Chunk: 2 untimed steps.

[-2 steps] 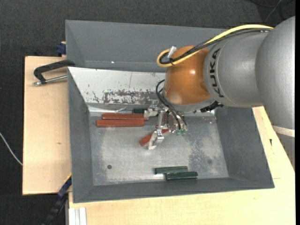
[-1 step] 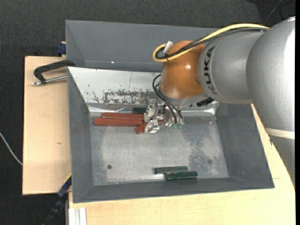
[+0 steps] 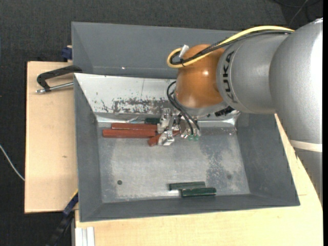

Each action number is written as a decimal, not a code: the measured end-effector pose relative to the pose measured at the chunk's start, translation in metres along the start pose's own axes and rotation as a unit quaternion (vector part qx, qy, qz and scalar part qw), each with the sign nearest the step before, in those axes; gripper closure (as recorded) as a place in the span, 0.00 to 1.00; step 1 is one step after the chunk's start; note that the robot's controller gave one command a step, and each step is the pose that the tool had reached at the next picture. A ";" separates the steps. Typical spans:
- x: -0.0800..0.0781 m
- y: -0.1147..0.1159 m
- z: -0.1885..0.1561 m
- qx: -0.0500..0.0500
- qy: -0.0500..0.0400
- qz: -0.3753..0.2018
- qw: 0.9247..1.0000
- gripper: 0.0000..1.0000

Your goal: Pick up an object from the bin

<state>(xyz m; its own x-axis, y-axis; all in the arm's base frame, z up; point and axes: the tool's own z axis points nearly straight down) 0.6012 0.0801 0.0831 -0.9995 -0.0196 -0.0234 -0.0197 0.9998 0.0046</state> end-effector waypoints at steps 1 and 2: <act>0.016 -0.020 -0.029 0.001 0.011 0.008 1.000 1.00; 0.021 -0.030 -0.055 0.002 0.006 -0.062 0.998 1.00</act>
Offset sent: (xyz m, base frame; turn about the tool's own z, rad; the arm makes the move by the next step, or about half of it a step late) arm -0.0400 -0.0336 -0.0036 -0.6170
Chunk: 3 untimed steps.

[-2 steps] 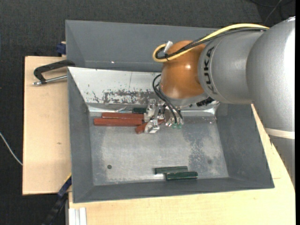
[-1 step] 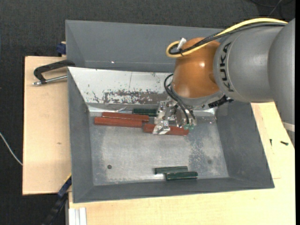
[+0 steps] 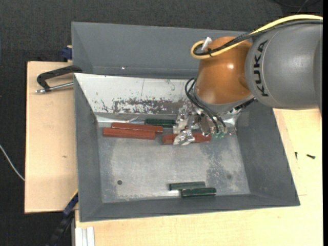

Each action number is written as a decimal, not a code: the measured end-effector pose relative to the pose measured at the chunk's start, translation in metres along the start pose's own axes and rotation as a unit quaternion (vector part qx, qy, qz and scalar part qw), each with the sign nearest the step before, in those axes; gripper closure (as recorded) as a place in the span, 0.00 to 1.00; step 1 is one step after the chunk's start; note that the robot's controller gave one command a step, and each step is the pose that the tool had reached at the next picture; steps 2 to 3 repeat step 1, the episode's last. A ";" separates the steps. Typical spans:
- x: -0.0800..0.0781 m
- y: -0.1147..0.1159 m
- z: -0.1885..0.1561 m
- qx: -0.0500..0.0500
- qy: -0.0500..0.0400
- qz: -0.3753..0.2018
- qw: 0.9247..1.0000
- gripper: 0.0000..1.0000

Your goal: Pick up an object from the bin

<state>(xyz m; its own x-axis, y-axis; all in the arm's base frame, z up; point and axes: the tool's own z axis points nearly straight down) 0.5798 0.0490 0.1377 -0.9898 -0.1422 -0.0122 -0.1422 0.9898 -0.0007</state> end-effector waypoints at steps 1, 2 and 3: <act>-0.004 -0.005 -0.199 -0.001 0.004 -0.083 0.997 1.00; -0.004 -0.005 -0.199 -0.001 0.004 -0.083 0.997 1.00; -0.004 -0.005 -0.199 -0.001 0.004 -0.083 0.997 1.00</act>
Offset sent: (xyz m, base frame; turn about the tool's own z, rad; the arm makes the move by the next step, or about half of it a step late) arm 0.0000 0.0000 0.0000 0.0000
